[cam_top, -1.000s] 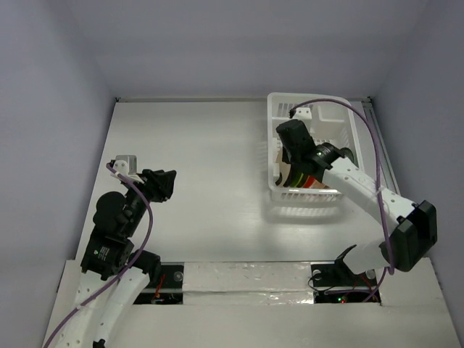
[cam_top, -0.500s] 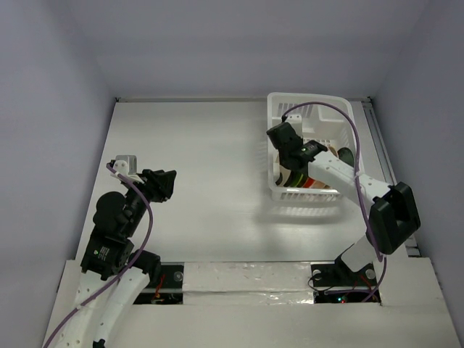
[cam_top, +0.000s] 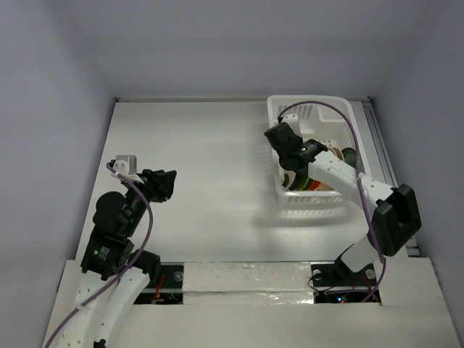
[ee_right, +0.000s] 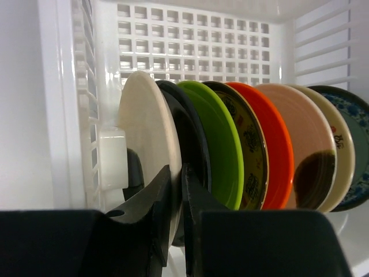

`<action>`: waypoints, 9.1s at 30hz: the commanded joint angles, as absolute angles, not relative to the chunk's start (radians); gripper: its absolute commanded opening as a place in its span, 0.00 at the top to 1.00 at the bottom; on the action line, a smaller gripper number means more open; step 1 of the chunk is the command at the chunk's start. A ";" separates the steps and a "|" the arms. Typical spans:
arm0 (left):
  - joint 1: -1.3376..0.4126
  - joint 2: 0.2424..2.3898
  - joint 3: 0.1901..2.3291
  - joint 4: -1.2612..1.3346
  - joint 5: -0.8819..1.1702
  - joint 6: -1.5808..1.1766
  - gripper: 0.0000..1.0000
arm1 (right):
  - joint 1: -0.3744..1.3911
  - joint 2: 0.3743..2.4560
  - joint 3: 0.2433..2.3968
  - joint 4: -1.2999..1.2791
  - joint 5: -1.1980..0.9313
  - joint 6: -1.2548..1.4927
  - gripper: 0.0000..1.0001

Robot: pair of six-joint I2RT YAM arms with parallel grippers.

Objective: Unload the plates from the dish rack

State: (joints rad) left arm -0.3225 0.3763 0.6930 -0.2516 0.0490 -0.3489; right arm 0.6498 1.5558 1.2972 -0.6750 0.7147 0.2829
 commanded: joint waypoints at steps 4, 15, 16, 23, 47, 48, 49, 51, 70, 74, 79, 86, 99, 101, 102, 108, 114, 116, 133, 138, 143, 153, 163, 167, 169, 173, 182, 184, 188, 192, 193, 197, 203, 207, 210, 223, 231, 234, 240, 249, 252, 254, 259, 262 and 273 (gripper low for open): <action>-0.316 0.368 0.710 -0.206 0.066 -0.342 0.60 | 0.663 1.447 1.428 -0.673 0.851 0.249 1.00; -0.307 0.370 0.710 -0.203 0.071 -0.341 0.60 | 0.696 1.365 1.540 -0.668 0.770 0.279 1.00; -0.298 0.368 0.712 -0.204 0.069 -0.342 0.60 | 0.696 1.361 1.533 -0.600 0.690 0.279 1.00; -0.288 0.367 0.710 -0.206 0.064 -0.341 0.61 | 0.796 1.540 1.526 -0.356 0.370 0.354 1.00; -0.261 0.373 0.707 -0.202 0.071 -0.341 0.61 | 0.861 2.036 1.523 -0.202 0.328 0.548 0.67; -0.261 0.374 0.707 -0.201 0.071 -0.341 0.61 | 0.861 2.023 1.519 -0.209 0.328 0.545 0.64; -0.261 0.376 0.707 -0.202 0.071 -0.342 0.61 | 0.861 2.008 1.511 -0.210 0.328 0.537 0.61; -0.261 0.377 0.707 -0.201 0.071 -0.341 0.61 | 0.861 1.935 1.485 -0.209 0.328 0.514 0.52; -0.261 0.391 0.704 -0.196 0.089 -0.342 0.61 | 0.620 1.197 1.118 -0.531 0.611 0.433 0.81; -0.261 0.411 0.707 -0.195 0.094 -0.341 0.61 | 0.620 1.230 1.127 -0.589 0.638 0.419 0.58; -0.252 0.426 0.706 -0.196 0.094 -0.342 0.61 | 0.594 1.294 1.126 -0.569 0.608 0.397 0.65; -0.252 0.431 0.706 -0.196 0.095 -0.341 0.61 | 0.574 1.408 1.138 -0.575 0.639 0.393 0.70; -0.242 0.422 0.704 -0.193 0.107 -0.341 0.61 | 0.583 1.439 1.252 -0.658 0.758 0.334 1.00; -0.242 0.419 0.704 -0.192 0.110 -0.339 0.61 | 0.583 1.434 1.275 -0.673 0.778 0.318 1.00; -0.242 0.420 0.704 -0.193 0.113 -0.339 0.61 | 0.583 1.433 1.284 -0.679 0.784 0.316 1.00; -0.242 0.416 0.704 -0.190 0.115 -0.339 0.61 | 0.603 1.417 1.328 -0.696 0.825 0.296 1.00; -0.242 0.416 0.704 -0.190 0.114 -0.339 0.61 | 0.621 1.422 1.397 -0.727 0.861 0.305 1.00; -0.242 0.416 0.704 -0.190 0.115 -0.339 0.61 | 0.633 1.408 1.422 -0.739 0.873 0.311 1.00; -0.242 0.414 0.704 -0.193 0.109 -0.339 0.61 | 0.821 1.485 1.336 -0.129 0.260 0.500 1.00; -0.242 0.413 0.706 -0.198 0.098 -0.341 0.61 | 0.821 1.672 1.361 0.040 0.182 0.632 1.00; -0.242 0.410 0.706 -0.198 0.094 -0.339 0.61 | 0.821 1.807 1.397 0.069 0.138 0.713 1.00; -0.242 0.403 0.706 -0.196 0.095 -0.339 0.61 | 0.830 1.919 1.305 0.140 0.075 0.791 0.96; -0.242 0.403 0.706 -0.199 0.092 -0.342 0.61 | 0.830 1.930 1.261 0.127 0.106 0.805 0.67; -0.242 0.403 0.706 -0.198 0.092 -0.341 0.61 | 0.830 1.916 1.272 0.098 0.109 0.775 0.44; -0.242 0.405 0.704 -0.196 0.095 -0.341 0.61 | 0.830 1.904 1.292 0.055 0.135 0.744 0.32; -0.242 0.405 0.704 -0.196 0.095 -0.342 0.61 | 0.839 1.849 1.322 -0.046 0.230 0.680 0.23; -0.242 0.403 0.704 -0.195 0.101 -0.341 0.61 | 0.818 1.576 1.284 -0.261 0.504 0.539 0.65; -0.242 0.403 0.704 -0.195 0.103 -0.341 0.61 | 0.770 1.475 1.256 -0.339 0.584 0.534 1.00; -0.242 0.402 0.704 -0.195 0.107 -0.339 0.61 | 0.646 1.286 1.154 -0.428 0.603 0.483 1.00; -0.242 0.399 0.704 -0.192 0.112 -0.339 0.61 | 0.546 1.175 1.086 -0.508 0.652 0.443 0.97; -0.242 0.400 0.704 -0.192 0.113 -0.339 0.61 | 0.537 1.169 1.085 -0.526 0.653 0.439 0.91; -0.242 0.403 0.703 -0.190 0.114 -0.339 0.61 | 0.528 1.189 1.089 -0.589 0.673 0.442 0.67; -0.242 0.400 0.704 -0.192 0.113 -0.339 0.61 | 0.518 1.264 1.086 -0.566 0.641 0.443 0.68; -0.242 0.399 0.703 -0.193 0.114 -0.339 0.61 | 0.495 1.304 1.077 -0.546 0.617 0.433 0.68; -0.242 0.394 0.703 -0.193 0.113 -0.339 0.61 | 0.486 1.370 1.084 -0.541 0.617 0.434 0.70; -0.242 0.390 0.703 -0.190 0.117 -0.339 0.61 | 0.508 1.401 1.181 -0.627 0.770 0.359 1.00; -0.242 0.394 0.703 -0.193 0.104 -0.339 0.61 | 0.578 1.425 1.272 -0.655 0.874 0.315 1.00; -0.242 0.394 0.703 -0.193 0.104 -0.341 0.61 | 0.591 1.434 1.288 -0.650 0.911 0.281 1.00; -0.242 0.400 0.703 -0.193 0.103 -0.342 0.61 | 0.640 1.459 1.399 -0.733 1.014 0.322 1.00; -0.242 0.402 0.704 -0.195 0.101 -0.342 0.61 | 0.736 1.275 1.367 -0.450 0.682 0.378 1.00; -0.242 0.403 0.704 -0.193 0.100 -0.341 0.61 | 0.767 1.304 1.272 -0.216 0.432 0.458 1.00; -0.242 0.406 0.704 -0.195 0.100 -0.342 0.61 | 0.782 1.376 1.278 -0.152 0.286 0.509 1.00; -0.242 0.403 0.704 -0.196 0.094 -0.342 0.61 | 0.821 1.665 1.397 -0.114 0.213 0.567 1.00; -0.242 0.400 0.706 -0.198 0.091 -0.342 0.61 | 0.821 1.739 1.433 -0.080 0.177 0.617 1.00; -0.242 0.400 0.706 -0.199 0.094 -0.341 0.61 | 0.821 1.937 1.387 0.015 0.081 0.724 0.83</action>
